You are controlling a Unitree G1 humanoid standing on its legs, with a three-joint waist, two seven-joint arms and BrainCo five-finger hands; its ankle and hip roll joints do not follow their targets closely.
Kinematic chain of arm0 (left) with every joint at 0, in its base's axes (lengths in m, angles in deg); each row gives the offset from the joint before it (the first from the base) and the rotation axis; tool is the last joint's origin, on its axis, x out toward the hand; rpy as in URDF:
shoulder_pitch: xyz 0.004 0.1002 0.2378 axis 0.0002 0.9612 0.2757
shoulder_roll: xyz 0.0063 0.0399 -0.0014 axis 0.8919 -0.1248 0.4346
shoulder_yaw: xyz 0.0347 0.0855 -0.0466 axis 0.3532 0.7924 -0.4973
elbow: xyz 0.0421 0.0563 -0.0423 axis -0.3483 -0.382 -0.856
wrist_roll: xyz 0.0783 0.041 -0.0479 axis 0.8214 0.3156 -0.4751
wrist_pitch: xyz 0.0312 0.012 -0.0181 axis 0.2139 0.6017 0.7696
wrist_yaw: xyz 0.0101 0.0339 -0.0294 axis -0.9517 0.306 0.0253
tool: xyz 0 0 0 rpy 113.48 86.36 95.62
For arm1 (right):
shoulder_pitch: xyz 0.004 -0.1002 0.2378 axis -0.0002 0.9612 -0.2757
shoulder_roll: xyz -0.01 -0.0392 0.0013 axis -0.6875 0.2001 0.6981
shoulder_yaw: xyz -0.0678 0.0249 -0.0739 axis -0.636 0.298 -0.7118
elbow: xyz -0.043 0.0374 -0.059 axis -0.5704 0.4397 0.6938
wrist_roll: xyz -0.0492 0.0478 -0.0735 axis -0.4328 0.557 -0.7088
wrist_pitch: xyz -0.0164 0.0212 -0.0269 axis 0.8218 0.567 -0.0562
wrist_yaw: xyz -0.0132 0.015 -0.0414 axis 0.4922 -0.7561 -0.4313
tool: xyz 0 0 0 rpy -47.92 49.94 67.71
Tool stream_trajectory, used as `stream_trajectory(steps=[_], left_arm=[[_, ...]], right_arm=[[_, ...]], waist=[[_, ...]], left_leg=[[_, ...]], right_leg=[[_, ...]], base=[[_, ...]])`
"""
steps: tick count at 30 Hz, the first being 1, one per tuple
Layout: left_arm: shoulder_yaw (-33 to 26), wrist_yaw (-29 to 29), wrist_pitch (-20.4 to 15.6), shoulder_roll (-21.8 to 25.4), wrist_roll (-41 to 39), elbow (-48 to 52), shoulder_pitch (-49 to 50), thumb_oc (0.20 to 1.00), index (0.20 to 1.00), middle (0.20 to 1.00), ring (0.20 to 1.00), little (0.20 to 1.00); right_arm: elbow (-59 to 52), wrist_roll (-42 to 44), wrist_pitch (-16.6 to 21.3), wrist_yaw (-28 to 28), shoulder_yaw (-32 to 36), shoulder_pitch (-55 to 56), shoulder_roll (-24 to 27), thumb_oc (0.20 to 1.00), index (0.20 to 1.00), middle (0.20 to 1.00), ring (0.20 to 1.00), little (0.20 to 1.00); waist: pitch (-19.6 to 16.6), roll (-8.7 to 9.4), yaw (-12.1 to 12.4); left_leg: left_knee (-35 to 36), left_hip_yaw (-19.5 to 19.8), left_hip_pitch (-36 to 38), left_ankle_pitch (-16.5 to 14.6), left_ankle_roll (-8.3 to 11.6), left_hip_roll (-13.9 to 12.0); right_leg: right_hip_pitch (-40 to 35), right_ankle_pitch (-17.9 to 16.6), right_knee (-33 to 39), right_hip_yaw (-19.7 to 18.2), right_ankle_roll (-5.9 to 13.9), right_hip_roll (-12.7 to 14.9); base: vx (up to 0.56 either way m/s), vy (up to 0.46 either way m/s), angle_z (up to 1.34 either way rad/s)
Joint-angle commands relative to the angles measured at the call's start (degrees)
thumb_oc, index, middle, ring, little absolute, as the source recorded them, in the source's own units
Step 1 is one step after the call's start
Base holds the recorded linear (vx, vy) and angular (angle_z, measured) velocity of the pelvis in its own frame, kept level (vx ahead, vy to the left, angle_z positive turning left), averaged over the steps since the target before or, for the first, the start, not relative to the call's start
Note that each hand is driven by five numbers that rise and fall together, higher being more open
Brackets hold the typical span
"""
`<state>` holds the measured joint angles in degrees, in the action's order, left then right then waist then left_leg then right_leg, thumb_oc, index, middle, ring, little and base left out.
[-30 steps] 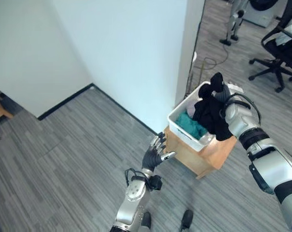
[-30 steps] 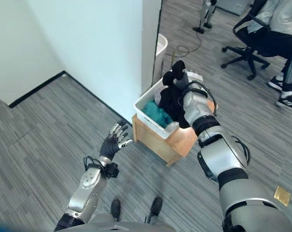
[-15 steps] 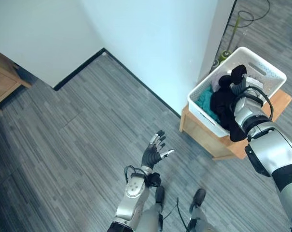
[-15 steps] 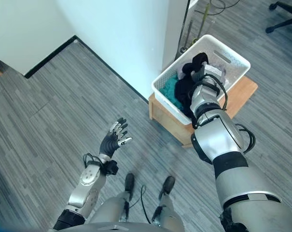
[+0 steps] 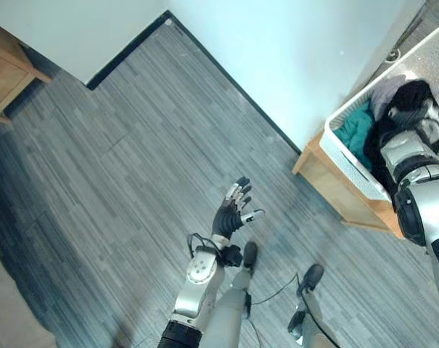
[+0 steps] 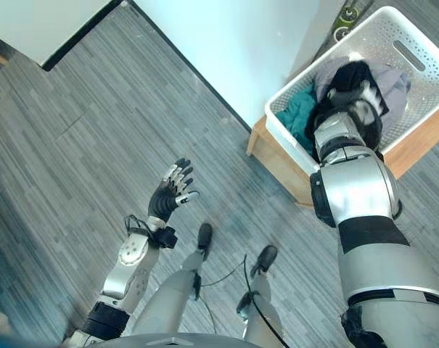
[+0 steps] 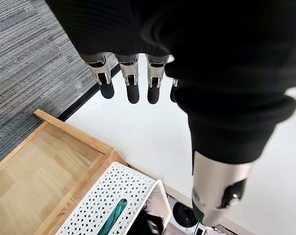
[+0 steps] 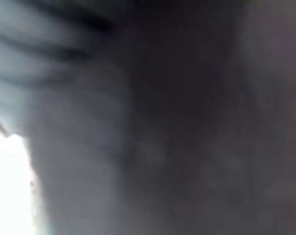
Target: Pick up bed clothes into laundry basket.
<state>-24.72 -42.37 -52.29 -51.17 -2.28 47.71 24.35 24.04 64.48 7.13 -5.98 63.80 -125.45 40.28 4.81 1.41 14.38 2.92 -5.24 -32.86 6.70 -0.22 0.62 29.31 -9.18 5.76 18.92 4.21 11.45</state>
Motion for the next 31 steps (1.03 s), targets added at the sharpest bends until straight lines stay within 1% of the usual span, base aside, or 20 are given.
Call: stream_trajectory(steps=[1, 2, 3, 4, 5, 6, 7, 8, 9, 12, 13, 15, 16, 17, 18, 20, 23, 24, 27, 31], left_arm=[[3.66, 1.18, -3.88, 0.56, -2.16, 4.57, 1.96, 1.000, 1.000, 1.000, 1.000, 1.000], [3.34, 1.27, -4.52, 0.28, -2.36, 4.02, 1.77, 1.000, 1.000, 1.000, 1.000, 1.000], [2.24, 1.74, -6.10, -0.42, -2.82, 2.83, 1.12, 1.000, 1.000, 1.000, 1.000, 1.000], [2.34, 1.86, -6.21, -0.40, -2.85, 2.66, 1.19, 1.000, 1.000, 1.000, 1.000, 1.000], [1.58, 2.04, -7.61, -0.44, -2.43, 1.52, 0.67, 1.000, 1.000, 1.000, 1.000, 1.000], [2.06, 2.10, -7.74, -0.25, -2.42, 1.37, 0.94, 1.000, 1.000, 1.000, 1.000, 1.000], [1.37, 2.02, -8.71, -0.51, -2.65, -0.25, 0.20, 1.000, 1.000, 1.000, 1.000, 1.000], [1.63, 2.10, -8.79, -0.40, -2.65, -0.43, 0.45, 1.000, 1.000, 1.000, 1.000, 1.000], [1.55, 2.22, -8.85, -0.56, -3.03, -0.60, 0.17, 1.000, 1.000, 1.000, 1.000, 1.000], [2.24, 1.89, -9.40, -0.41, -3.30, -1.33, 1.34, 1.000, 1.000, 1.000, 1.000, 1.000], [2.43, 1.93, -9.24, -1.01, -3.78, -1.82, 1.64, 1.000, 1.000, 1.000, 1.000, 1.000], [2.77, 1.95, -9.24, -0.78, -3.79, -1.74, 2.19, 1.000, 1.000, 1.000, 1.000, 1.000], [2.85, 1.91, -9.39, -1.51, -3.85, -2.00, 2.24, 1.000, 1.000, 1.000, 1.000, 1.000], [3.25, 1.75, -9.57, -1.59, -3.76, -1.78, 3.18, 1.000, 1.000, 1.000, 1.000, 1.000], [3.39, 1.51, -10.18, -2.30, -3.73, -1.64, 3.78, 1.000, 1.000, 1.000, 1.000, 1.000], [3.75, 1.09, -10.73, -2.42, -3.28, -1.22, 4.69, 1.000, 1.000, 1.000, 1.000, 1.000], [3.91, -0.44, -11.02, -3.15, -2.24, -1.26, 5.72, 1.000, 1.000, 1.000, 1.000, 1.000], [3.44, -1.88, -11.05, -3.62, -0.89, -1.52, 6.01, 1.000, 1.000, 1.000, 1.000, 1.000], [3.00, -3.44, -10.94, -3.75, 0.43, -1.80, 6.55, 1.000, 1.000, 1.000, 1.000, 1.000], [1.48, -5.04, -9.33, -4.60, 1.61, -2.53, 7.86, 1.000, 1.000, 1.000, 1.000, 1.000]], right_arm=[[-9.07, -4.08, 5.58, 1.49, -6.17, 2.48, -0.33, 1.000, 1.000, 1.000, 1.000, 1.000], [-16.51, -6.23, 7.10, 2.52, -6.43, 5.46, -0.34, 1.000, 1.000, 1.000, 1.000, 1.000], [-31.79, -9.76, 7.72, 3.35, -5.21, 13.56, 1.69, 1.000, 1.000, 1.000, 1.000, 1.000], [-32.84, -9.90, 7.28, 3.02, -4.87, 14.33, 1.97, 1.000, 1.000, 1.000, 1.000, 1.000], [-48.50, -12.35, 7.30, 2.25, -0.96, 23.08, 4.93, 1.000, 1.000, 1.000, 1.000, 1.000], [-50.44, -12.56, 6.52, 1.44, 0.02, 24.71, 5.43, 1.000, 1.000, 1.000, 1.000, 1.000], [-65.13, -14.24, 7.25, -0.44, 3.56, 34.37, 6.88, 1.000, 1.000, 1.000, 1.000, 1.000], [-66.79, -14.38, 6.73, -1.10, 4.36, 35.85, 7.06, 1.000, 1.000, 1.000, 1.000, 1.000], [-71.18, -14.47, 7.09, -2.27, 6.18, 40.17, 7.08, 1.000, 1.000, 1.000, 1.000, 1.000], [-85.70, -11.72, 7.47, -6.42, 13.45, 56.72, 3.15, 1.000, 1.000, 1.000, 1.000, 1.000], [-91.03, -9.91, 7.76, -8.37, 15.00, 63.81, -0.79, 1.000, 1.000, 1.000, 1.000, 1.000], [-92.12, -9.88, 7.36, -8.77, 15.36, 65.01, -0.97, 1.000, 1.000, 1.000, 1.000, 1.000], [-94.65, -9.63, 7.60, -9.88, 15.09, 71.94, -4.17, 1.000, 1.000, 1.000, 1.000, 1.000], [-96.45, -8.83, 7.63, -10.80, 15.25, 74.89, -5.83, 1.000, 1.000, 1.000, 1.000, 1.000], [-96.86, -6.77, 8.58, -12.62, 14.61, 79.99, -9.05, 1.000, 1.000, 1.000, 1.000, 1.000], [-96.50, -4.00, 10.36, -15.25, 12.82, 84.48, -11.36, 1.000, 1.000, 1.000, 1.000, 1.000], [-91.80, -2.34, 12.66, -16.92, 9.73, 86.56, -12.45, 1.000, 1.000, 1.000, 1.000, 1.000], [-89.50, -0.93, 13.06, -18.02, 9.14, 87.02, -13.95, 1.000, 1.000, 1.000, 1.000, 1.000], [-87.86, 0.07, 13.57, -18.90, 8.00, 86.55, -15.21, 1.000, 1.000, 1.000, 1.000, 1.000], [-88.06, 0.19, 13.63, -20.07, 5.76, 85.43, -15.78, 1.000, 1.000, 1.000, 1.000, 1.000]], waist=[[-2.25, 2.30, 1.50], [-2.37, 2.44, 0.48], [-2.57, 2.60, -1.35], [-2.47, 2.55, -1.18], [-2.71, 2.77, -3.20], [-2.67, 2.87, -2.67], [-2.98, 2.90, -5.01], [-3.08, 3.02, -4.73], [-3.55, 3.04, -5.64], [-5.17, 3.10, -7.78], [-6.21, 2.77, -9.23], [-6.38, 2.99, -8.99], [-7.18, 2.48, -10.41], [-7.64, 2.33, -10.69], [-8.25, 1.82, -11.50], [-8.80, 1.50, -12.01], [-9.26, 0.85, -12.18], [-9.69, 0.54, -12.11], [-10.10, 0.32, -11.83], [-10.37, 0.16, -11.41]], left_leg=[[2.08, -1.37, 4.97, 3.00, 2.18, -2.54], [2.08, -1.60, 6.38, 2.33, 2.09, -2.64], [2.08, -2.32, 8.84, 1.60, 1.50, -2.80], [2.08, -2.31, 8.92, 1.94, 1.42, -2.84], [2.08, -2.89, 11.11, 0.99, 0.97, -3.19], [2.08, -2.93, 11.27, 1.37, 0.90, -3.27], [2.08, -3.63, 13.19, 0.59, 0.16, -3.62], [2.08, -3.68, 13.43, 0.57, 0.14, -3.64], [2.08, -4.14, 14.42, 0.27, -0.12, -3.80], [2.08, -5.19, 17.83, -0.79, -0.92, -4.06], [2.08, -5.71, 19.32, -1.44, -1.36, -4.06], [2.08, -5.78, 19.69, -1.56, -1.36, -4.03], [2.08, -6.34, 21.15, -2.15, -1.66, -3.99], [2.08, -6.66, 22.23, -2.57, -1.74, -3.89], [2.08, -6.98, 23.56, -3.15, -1.91, -3.74], [2.08, -7.23, 24.91, -3.76, -1.97, -3.63], [2.08, -7.90, 26.06, -4.28, -1.88, -3.63], [2.08, -8.33, 26.52, -4.40, -1.66, -3.86], [2.08, -9.02, 26.75, -4.51, -1.39, -4.21], [2.08, -9.48, 27.36, -4.58, -0.98, -4.76]], right_leg=[[-13.44, 10.02, -0.76, 1.57, 3.57, -0.81], [-14.60, 10.38, -0.76, 1.14, 3.70, -0.73], [-16.55, 10.54, -0.76, 0.12, 3.57, -0.95], [-16.62, 10.25, -0.76, 0.06, 3.51, -1.00], [-18.44, 10.70, -0.76, -0.87, 3.38, -1.23], [-18.56, 10.37, -0.76, -1.00, 3.29, -1.30], [-19.64, 10.54, -0.76, -2.17, 3.11, -1.49], [-19.85, 10.51, -0.76, -2.23, 3.10, -1.51], [-20.31, 10.60, -0.76, -2.78, 2.98, -1.66], [-22.61, 10.73, -0.76, -4.36, 2.56, -1.86], [-23.56, 10.76, -0.76, -5.22, 2.36, -1.90], [-23.90, 10.84, -0.76, -5.28, 2.39, -1.86], [-24.84, 10.86, -0.76, -5.93, 2.13, -1.95], [-25.61, 10.94, -0.76, -6.29, 2.00, -2.01], [-26.37, 11.01, -0.76, -6.89, 1.66, -2.26], [-27.25, 11.03, -0.76, -7.31, 1.27, -2.58], [-27.66, 10.78, -0.76, -7.58, 1.21, -2.52], [-27.57, 10.35, -0.76, -7.81, 1.30, -2.43], [-27.14, 9.86, -0.76, -8.20, 1.24, -2.40], [-26.99, 9.53, -0.76, -8.74, 0.96, -2.75]], base=[[0.09, 0.078, 0.04], [0.09, 0.081, 0.00], [0.04, 0.055, -0.01], [0.05, 0.040, -0.02], [0.00, 0.017, -0.09], [0.03, 0.021, -0.09], [-0.02, 0.008, -0.12], [0.01, -0.001, -0.05], [0.01, -0.021, -0.19], [0.04, -0.032, -0.41], [0.06, -0.036, -0.44], [0.04, -0.035, -0.56], [0.06, -0.043, -0.38], [0.09, -0.074, -0.37], [0.05, -0.064, -0.25], [0.02, -0.067, -0.27], [-0.01, -0.056, -0.10], [-0.02, -0.054, 0.00], [-0.01, -0.039, -0.06], [-0.01, -0.047, -0.09]])
